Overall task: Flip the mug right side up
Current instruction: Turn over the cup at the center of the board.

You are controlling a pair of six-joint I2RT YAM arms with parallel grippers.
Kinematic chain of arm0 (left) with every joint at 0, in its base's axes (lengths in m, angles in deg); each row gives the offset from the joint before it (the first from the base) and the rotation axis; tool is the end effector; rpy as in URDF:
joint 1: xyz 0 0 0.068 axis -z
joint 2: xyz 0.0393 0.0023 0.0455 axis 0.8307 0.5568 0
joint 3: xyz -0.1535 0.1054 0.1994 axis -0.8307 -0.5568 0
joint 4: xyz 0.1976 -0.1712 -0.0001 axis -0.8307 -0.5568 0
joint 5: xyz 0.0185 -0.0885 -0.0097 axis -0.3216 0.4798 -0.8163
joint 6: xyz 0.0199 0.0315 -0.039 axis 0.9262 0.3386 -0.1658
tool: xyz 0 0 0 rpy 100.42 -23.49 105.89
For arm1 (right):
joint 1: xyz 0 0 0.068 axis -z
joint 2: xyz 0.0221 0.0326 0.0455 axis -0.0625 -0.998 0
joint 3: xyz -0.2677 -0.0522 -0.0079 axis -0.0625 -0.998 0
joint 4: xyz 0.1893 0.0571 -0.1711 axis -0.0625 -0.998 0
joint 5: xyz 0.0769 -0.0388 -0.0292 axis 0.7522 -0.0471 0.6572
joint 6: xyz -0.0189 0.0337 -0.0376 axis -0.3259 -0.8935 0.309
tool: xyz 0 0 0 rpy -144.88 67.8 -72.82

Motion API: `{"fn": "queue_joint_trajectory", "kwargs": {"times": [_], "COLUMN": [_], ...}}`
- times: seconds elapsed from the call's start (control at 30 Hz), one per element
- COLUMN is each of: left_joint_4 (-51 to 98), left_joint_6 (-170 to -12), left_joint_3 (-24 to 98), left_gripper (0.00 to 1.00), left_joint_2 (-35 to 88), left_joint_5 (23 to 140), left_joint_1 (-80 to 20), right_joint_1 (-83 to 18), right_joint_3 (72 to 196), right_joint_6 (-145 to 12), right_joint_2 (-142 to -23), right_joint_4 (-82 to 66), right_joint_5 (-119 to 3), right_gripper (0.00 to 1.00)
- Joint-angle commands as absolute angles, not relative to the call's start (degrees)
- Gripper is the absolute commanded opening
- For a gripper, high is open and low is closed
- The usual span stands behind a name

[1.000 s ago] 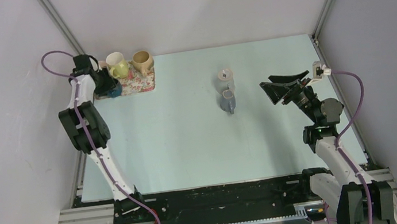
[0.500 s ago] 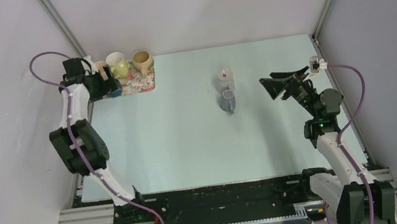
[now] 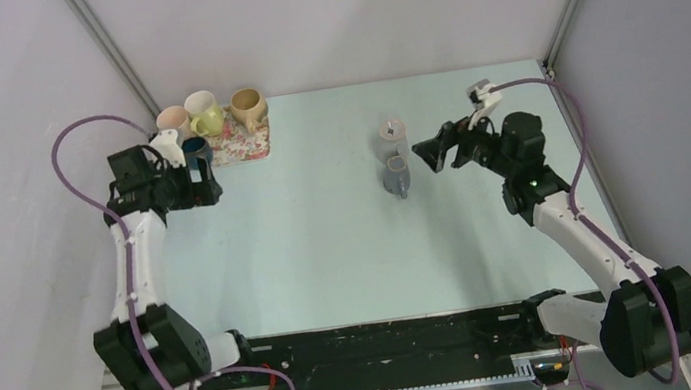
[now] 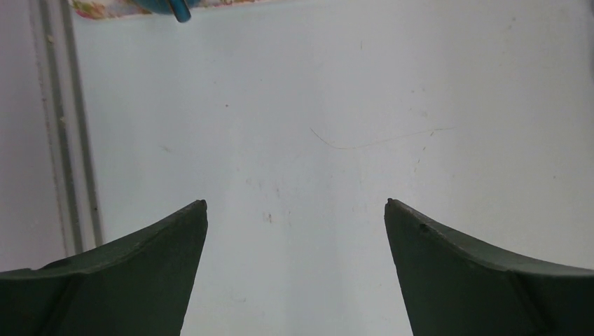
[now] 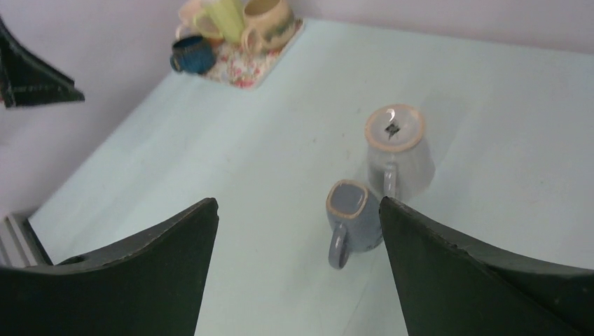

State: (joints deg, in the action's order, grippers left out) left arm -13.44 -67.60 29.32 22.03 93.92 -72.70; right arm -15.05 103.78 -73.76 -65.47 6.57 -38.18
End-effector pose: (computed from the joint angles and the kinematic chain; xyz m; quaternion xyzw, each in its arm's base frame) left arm 0.2576 0.0634 0.3241 0.0389 0.8990 -0.0579 0.4324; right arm 0.2516 0.0679 0.3235 -0.1454 0.7142 0.3176 0.6066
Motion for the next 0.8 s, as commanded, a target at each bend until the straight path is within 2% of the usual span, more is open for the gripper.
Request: {"fn": "queue_joint_trajectory", "kwargs": {"times": [0.0,0.4,0.77], "left_joint_4": [-10.82,-10.82,-11.06], "left_joint_6": [-66.2,-72.99,-73.76], "left_joint_3": [32.59,59.91,69.03], "left_gripper": [1.0,1.0,1.0], "left_joint_2": [30.13,59.71,69.46], "left_joint_5": [94.53,90.56,87.55], "left_joint_1": [-72.8,-66.54,-62.34], "right_joint_1": [-19.17,-18.82,-17.33], "right_joint_3": [106.0,103.32,103.11], "right_joint_6": [-65.14,-63.31,-63.49], "right_joint_2": [-66.98,-66.26,-66.31], "right_joint_4": [0.72,1.8,2.44], "right_joint_5": [-43.73,-43.69,-44.67], "right_gripper": [0.89,0.88,0.88]}}
